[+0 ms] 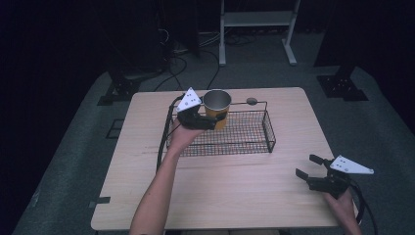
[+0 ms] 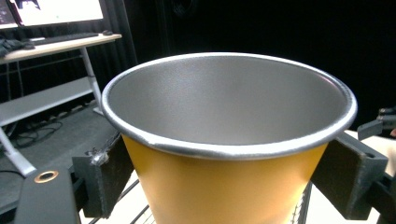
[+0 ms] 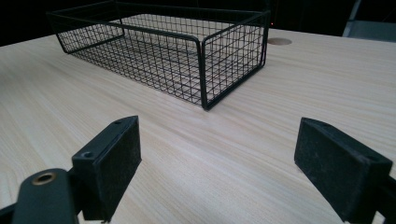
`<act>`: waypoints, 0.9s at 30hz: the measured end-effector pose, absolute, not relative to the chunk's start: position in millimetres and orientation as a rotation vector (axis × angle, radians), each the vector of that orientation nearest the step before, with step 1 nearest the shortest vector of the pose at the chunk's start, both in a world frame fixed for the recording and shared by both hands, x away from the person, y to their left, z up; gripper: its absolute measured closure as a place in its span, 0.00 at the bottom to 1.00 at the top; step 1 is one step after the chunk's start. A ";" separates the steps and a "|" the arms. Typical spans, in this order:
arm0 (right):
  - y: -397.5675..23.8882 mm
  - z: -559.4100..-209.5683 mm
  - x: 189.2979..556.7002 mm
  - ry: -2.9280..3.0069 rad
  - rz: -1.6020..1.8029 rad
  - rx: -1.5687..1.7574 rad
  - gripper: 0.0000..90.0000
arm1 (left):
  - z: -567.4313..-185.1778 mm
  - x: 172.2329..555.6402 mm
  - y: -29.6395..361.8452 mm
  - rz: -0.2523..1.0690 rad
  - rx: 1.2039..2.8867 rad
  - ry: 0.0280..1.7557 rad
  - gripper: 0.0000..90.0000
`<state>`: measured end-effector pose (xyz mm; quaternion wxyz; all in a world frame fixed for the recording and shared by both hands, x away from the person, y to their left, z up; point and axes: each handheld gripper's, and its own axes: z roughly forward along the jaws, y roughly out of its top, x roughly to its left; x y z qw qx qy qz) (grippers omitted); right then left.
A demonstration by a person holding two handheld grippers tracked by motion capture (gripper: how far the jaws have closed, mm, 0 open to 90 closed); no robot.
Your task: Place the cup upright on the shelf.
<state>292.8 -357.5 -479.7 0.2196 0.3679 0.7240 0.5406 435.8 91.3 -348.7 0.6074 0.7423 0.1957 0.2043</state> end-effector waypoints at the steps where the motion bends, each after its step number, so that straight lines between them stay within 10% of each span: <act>1: -357.6 -479.7 292.8 2.001 1.496 1.019 0.15 | -349.8 437.2 90.2 0.462 1.718 0.452 0.16; 27: -358.4 -479.6 292.6 1.992 1.504 1.022 0.15 | -381.2 471.3 67.1 0.413 1.862 0.430 0.16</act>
